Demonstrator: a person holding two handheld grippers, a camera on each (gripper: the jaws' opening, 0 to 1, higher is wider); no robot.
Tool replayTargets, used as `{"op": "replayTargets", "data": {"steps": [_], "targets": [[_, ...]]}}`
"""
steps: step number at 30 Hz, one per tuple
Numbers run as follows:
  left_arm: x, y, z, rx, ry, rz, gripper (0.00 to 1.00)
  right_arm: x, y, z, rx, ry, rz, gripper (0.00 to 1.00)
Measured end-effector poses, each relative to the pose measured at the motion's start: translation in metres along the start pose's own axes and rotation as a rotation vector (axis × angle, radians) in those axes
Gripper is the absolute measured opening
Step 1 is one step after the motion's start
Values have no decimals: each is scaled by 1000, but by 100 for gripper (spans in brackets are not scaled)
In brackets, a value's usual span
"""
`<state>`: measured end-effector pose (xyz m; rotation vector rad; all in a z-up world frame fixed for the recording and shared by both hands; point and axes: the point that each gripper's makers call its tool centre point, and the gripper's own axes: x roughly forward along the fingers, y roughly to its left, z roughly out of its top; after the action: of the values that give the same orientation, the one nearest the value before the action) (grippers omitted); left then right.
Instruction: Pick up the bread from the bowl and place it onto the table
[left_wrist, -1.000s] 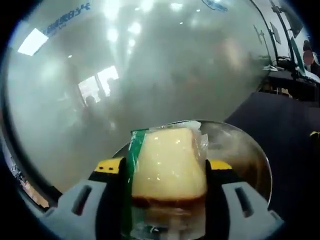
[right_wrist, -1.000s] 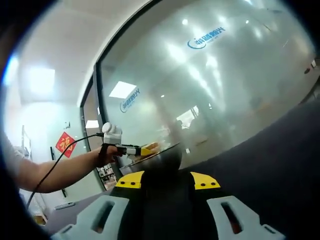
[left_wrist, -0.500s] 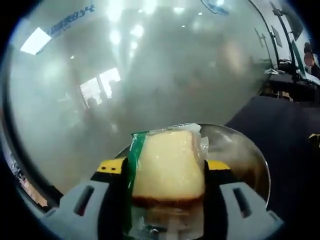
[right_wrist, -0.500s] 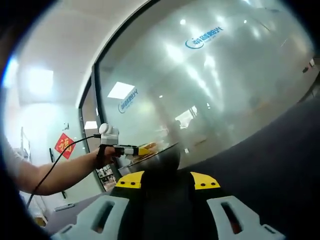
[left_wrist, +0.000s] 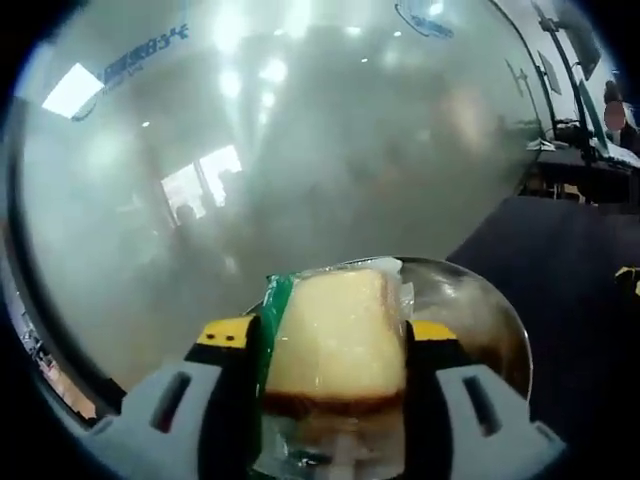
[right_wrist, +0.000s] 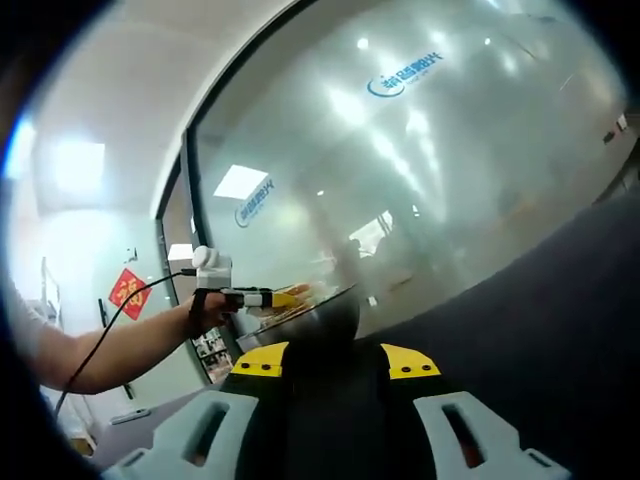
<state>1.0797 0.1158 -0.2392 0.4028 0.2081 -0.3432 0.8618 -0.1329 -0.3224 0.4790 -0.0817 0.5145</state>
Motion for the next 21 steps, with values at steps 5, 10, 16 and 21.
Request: {"op": "replayTargets", "data": {"steps": [5,10,16,21], "targets": [[-1,5,-3,0,-5,11,46,-1,0,-1,-1,2,-1,30],[0,5,-4,-16,-18,11,44,-1,0,-1,-2,3,-3,30],[2,8,-3,-10,-24,-1,46,0,-2,-1,-3,4,-4,30],[-2,8,10,-29,-113,-37,56,0,-1,-2,-2,7,-6,30]]}}
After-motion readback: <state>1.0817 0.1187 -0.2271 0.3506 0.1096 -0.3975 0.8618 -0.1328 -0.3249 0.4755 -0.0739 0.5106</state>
